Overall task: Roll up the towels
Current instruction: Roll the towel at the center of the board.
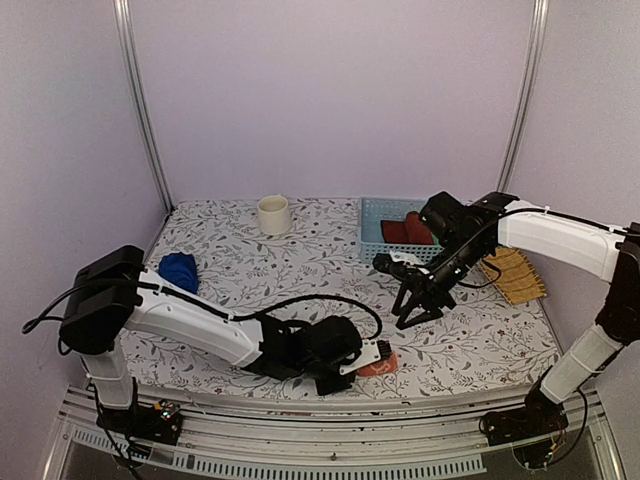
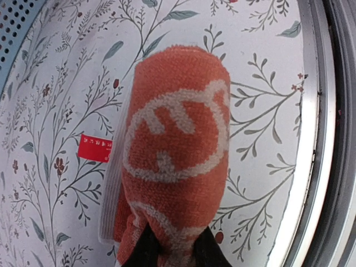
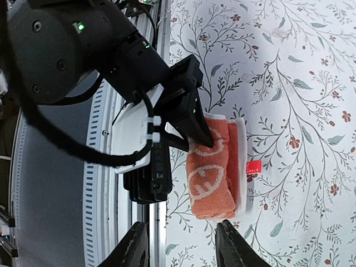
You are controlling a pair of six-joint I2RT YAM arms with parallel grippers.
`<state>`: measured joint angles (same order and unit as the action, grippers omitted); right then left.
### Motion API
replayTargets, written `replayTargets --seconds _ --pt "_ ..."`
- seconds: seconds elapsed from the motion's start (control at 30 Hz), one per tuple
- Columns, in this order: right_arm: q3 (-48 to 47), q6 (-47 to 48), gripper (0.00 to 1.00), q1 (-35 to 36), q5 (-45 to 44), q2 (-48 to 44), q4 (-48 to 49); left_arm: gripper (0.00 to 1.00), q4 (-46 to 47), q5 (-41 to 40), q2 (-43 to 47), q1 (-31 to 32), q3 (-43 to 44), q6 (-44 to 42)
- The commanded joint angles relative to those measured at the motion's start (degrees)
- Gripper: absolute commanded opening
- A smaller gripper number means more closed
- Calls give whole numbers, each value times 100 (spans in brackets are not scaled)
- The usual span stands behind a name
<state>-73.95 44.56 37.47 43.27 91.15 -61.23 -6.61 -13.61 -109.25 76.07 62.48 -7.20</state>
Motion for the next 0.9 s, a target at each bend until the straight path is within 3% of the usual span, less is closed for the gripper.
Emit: replayTargets --seconds 0.0,0.17,0.37,0.63,0.87 --pt "496 -444 43 -11 -418 -519 753 0 -774 1182 -75 -353 -28 472" --pt "1086 -426 41 37 -931 -947 1291 0 -704 2106 -154 -774 -12 790" --pt "1620 -392 45 535 -2085 -1290 1893 0 -645 2946 -226 -1166 70 1084" --pt "1810 -316 47 1337 -3180 -942 2300 0 -480 3973 -290 -1625 140 1396" --pt "1647 -158 48 1932 -3742 -514 2638 0 -492 4378 -627 -1882 194 1545"
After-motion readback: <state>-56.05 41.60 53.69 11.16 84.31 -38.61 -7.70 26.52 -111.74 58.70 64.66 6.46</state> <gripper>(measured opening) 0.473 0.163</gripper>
